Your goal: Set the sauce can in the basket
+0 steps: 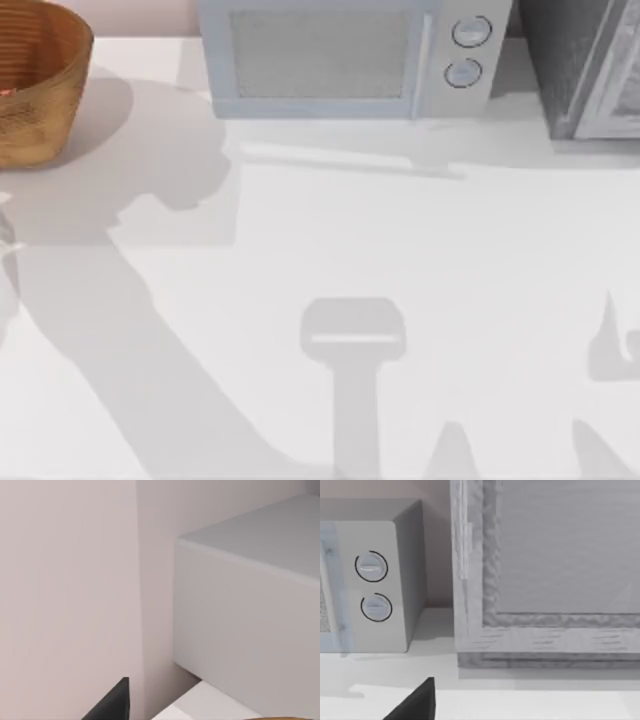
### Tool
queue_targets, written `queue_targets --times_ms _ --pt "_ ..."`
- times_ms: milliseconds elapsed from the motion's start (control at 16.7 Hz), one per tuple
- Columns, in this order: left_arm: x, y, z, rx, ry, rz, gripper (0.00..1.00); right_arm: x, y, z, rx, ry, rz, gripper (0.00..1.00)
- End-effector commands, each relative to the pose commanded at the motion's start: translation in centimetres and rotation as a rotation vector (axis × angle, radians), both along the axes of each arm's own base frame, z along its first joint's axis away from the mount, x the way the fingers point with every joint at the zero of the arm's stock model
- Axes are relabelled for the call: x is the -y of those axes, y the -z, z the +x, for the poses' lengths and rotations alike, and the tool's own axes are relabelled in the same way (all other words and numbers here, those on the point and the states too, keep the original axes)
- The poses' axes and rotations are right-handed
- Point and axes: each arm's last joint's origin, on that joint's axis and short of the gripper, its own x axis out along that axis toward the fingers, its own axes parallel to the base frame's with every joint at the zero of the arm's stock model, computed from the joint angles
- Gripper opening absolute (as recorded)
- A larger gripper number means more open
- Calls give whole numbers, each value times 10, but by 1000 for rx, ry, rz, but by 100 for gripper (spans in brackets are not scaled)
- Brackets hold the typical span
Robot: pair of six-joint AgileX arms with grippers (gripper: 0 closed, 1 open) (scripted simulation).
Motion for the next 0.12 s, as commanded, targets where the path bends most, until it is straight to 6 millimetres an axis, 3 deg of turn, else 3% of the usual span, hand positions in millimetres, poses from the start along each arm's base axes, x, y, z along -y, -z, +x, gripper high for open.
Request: queue_targets --times_ms 120 --pt "0 0 0 0 0 0 100 0 0 0 0 0 0 100"
